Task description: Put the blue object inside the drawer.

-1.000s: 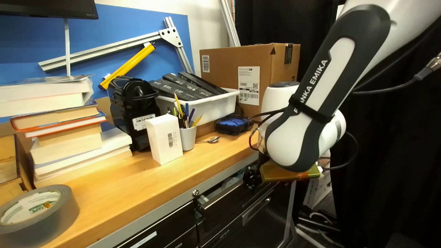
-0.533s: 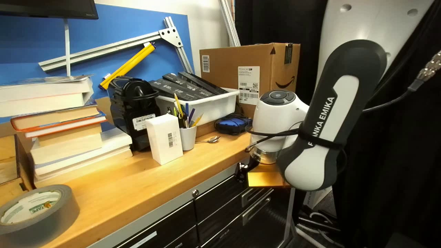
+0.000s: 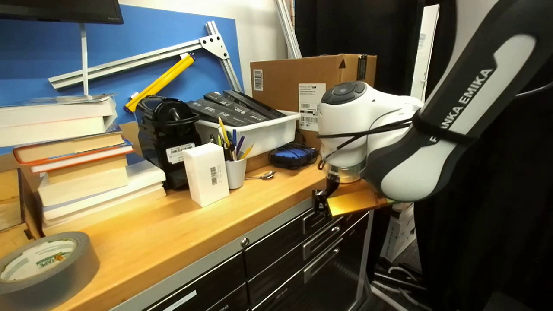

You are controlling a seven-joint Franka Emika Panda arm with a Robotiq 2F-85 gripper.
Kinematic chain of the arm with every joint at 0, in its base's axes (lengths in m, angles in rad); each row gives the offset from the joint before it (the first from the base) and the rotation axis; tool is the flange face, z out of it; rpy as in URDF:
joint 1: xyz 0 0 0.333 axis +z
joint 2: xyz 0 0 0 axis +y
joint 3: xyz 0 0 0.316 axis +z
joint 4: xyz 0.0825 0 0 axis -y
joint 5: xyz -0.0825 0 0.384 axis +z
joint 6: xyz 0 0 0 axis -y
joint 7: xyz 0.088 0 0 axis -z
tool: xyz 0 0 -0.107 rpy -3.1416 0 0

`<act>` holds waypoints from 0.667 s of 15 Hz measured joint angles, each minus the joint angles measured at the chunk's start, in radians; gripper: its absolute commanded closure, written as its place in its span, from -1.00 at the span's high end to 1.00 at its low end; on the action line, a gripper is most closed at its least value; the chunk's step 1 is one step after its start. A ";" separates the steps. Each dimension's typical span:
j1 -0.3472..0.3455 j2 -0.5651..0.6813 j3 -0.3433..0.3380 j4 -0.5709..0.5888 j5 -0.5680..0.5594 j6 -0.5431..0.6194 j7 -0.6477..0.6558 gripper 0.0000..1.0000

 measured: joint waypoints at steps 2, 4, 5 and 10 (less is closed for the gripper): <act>-0.046 -0.107 0.036 -0.001 -0.001 -0.122 -0.152 1.00; -0.078 -0.211 0.046 -0.001 0.000 -0.204 -0.303 1.00; -0.080 -0.265 0.039 -0.001 0.005 -0.240 -0.375 1.00; -0.131 -0.517 0.096 0.030 0.141 -0.427 -0.705 1.00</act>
